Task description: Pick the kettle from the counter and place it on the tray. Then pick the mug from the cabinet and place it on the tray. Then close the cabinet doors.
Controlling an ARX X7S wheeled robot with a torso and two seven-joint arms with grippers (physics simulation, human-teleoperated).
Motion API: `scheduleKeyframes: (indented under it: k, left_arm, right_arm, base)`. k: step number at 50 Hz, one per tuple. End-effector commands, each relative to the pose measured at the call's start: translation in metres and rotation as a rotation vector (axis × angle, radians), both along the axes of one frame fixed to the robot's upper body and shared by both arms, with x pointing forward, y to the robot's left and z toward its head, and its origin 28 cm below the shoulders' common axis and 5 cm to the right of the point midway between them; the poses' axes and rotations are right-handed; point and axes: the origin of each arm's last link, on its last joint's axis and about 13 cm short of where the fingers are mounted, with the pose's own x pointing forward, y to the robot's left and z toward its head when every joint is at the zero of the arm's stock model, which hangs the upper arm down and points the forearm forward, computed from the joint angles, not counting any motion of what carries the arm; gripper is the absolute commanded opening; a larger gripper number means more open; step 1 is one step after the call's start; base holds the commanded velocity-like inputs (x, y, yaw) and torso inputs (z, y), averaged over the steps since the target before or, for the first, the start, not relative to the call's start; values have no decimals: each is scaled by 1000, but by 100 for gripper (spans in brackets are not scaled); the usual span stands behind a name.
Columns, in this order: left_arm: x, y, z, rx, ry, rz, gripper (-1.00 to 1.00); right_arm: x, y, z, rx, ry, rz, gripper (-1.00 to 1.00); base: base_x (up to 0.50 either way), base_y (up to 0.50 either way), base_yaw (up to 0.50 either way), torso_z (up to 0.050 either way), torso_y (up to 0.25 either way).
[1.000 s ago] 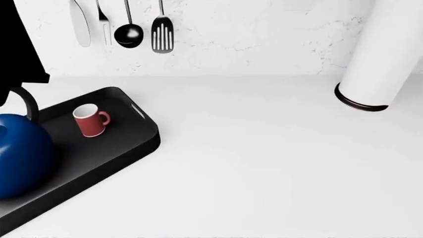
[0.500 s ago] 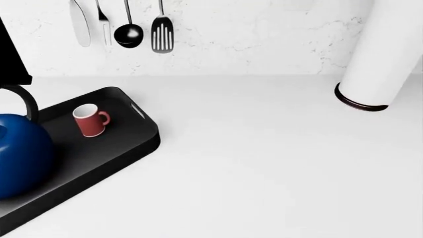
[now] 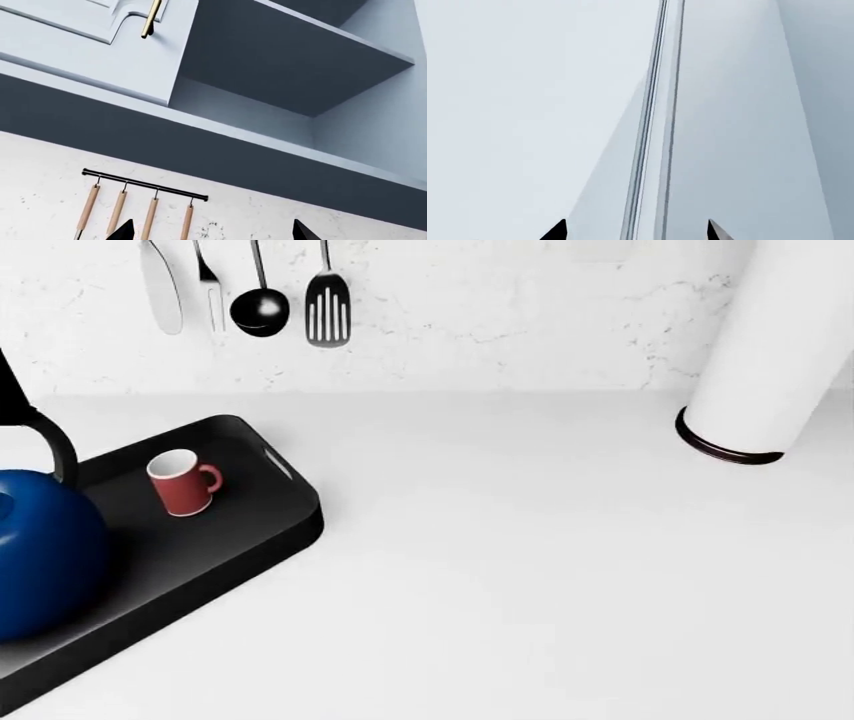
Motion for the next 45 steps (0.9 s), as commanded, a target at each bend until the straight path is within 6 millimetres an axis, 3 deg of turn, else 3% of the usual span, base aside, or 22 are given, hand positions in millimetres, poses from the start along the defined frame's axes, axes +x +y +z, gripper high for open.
scheduleKeyframes:
  k: [1,12,45]
  left_arm:
    - [0,2,-2,-6,3,5,100]
    - [-1,3,-4,-8,6,7,100]
    - [-6,10,0,-15,-1,26,100]
  right_arm:
    - [20,20,3,48,104,179,100]
    - [27,39,8,-54,96,324,100]
    - [100,84,-5,-40,291,657,100]
  base:
    - [0,0,0,0,0]
    - [0,0,0,0,0]
    - [1,0,3,1,0]
